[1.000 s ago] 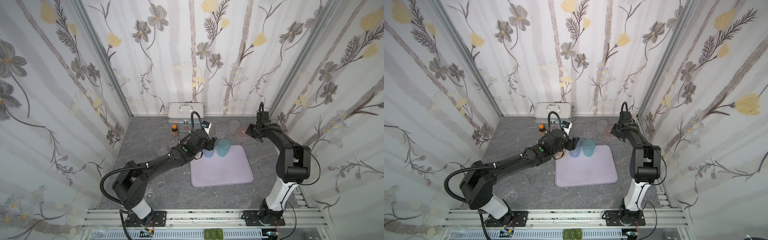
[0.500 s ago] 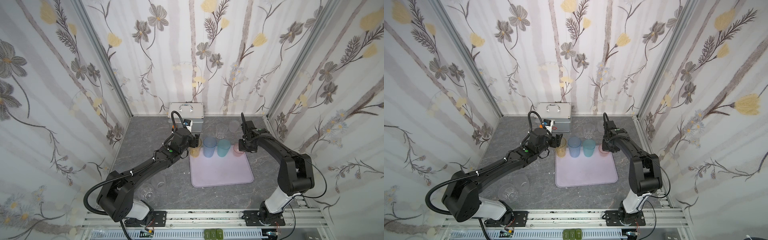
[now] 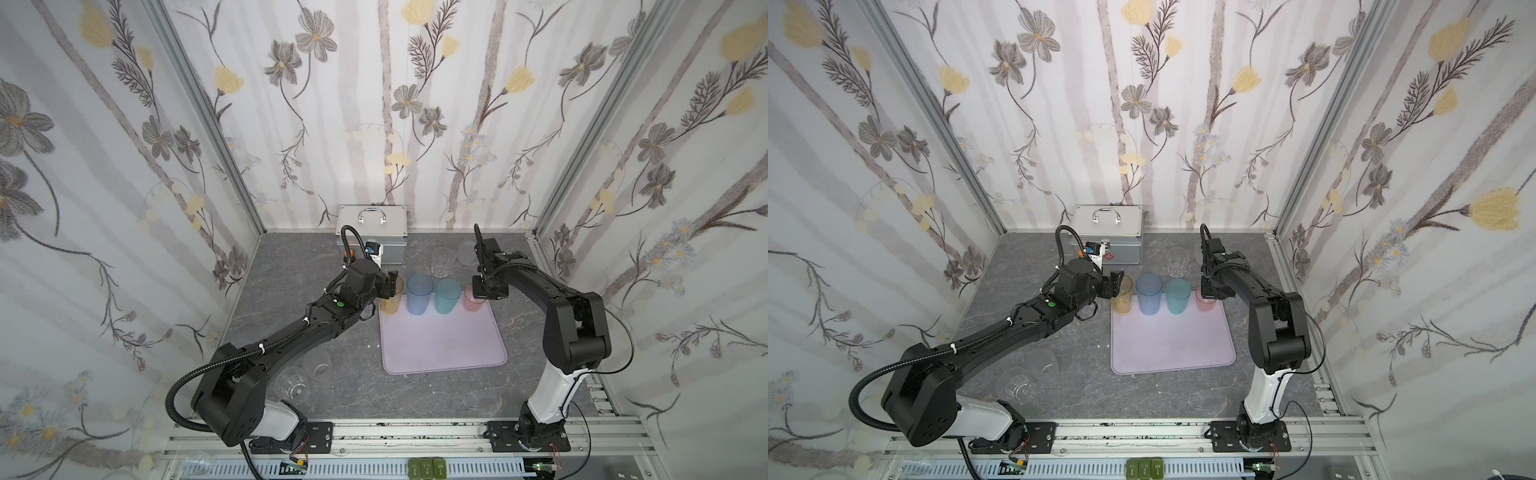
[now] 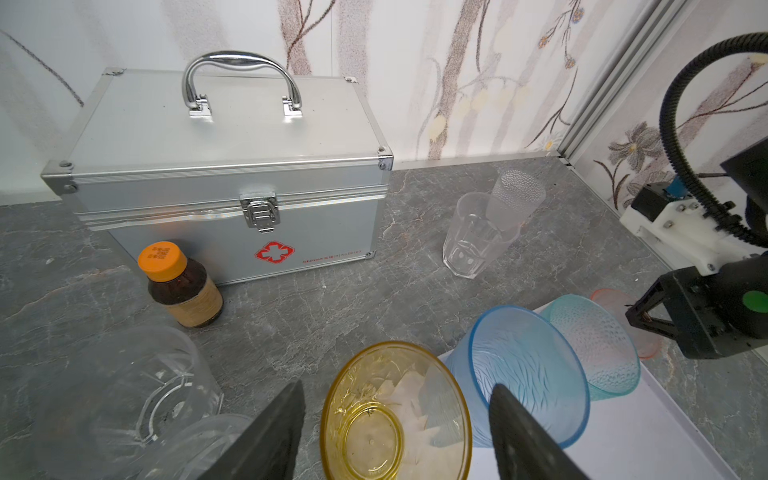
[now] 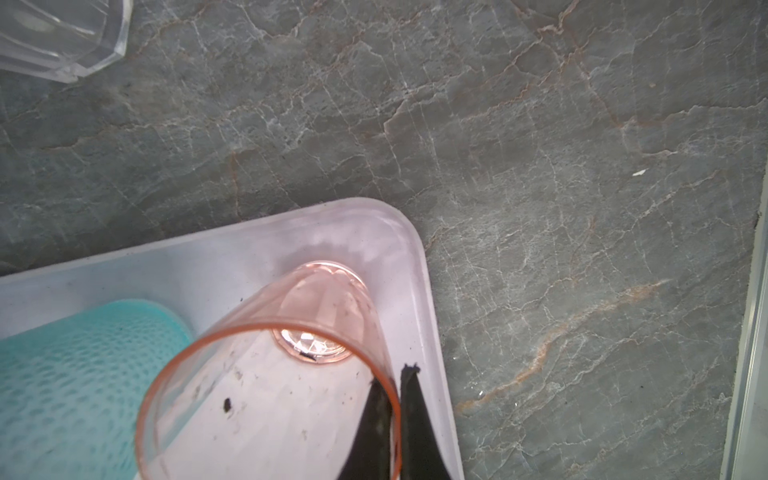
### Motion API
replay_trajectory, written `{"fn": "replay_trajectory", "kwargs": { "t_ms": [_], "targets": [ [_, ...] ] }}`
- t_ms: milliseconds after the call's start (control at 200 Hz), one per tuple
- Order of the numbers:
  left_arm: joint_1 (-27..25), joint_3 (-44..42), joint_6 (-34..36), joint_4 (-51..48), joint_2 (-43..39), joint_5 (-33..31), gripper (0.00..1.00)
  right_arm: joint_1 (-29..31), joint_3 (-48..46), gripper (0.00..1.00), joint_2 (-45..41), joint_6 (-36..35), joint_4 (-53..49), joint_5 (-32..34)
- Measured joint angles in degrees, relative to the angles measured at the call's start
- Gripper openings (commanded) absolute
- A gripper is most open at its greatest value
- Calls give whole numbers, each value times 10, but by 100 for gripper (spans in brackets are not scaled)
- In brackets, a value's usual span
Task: Place the glasses into the tray
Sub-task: 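Carry the pink cup with the right gripper onto the tray and release, then lower the left gripper onto a clear glass near the bottle and grasp it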
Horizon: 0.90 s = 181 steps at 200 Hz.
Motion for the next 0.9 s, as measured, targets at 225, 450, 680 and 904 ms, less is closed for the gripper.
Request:
{"fn": "replay_trajectory", "kwargs": {
  "t_ms": [225, 450, 680, 904],
  "targets": [
    [0, 0, -2, -2, 4, -1, 72, 0, 12, 6, 11, 0, 7, -1],
    [2, -2, -10, -5, 2, -7, 72, 0, 14, 30, 11, 5, 12, 0],
    [36, 31, -18, -65, -3, -10, 69, 7, 14, 45, -67, 7, 9, -3],
    [129, 31, -44, -156, -73, 5, 65, 40, -38, 48, -175, 36, 42, -37]
  ]
}}
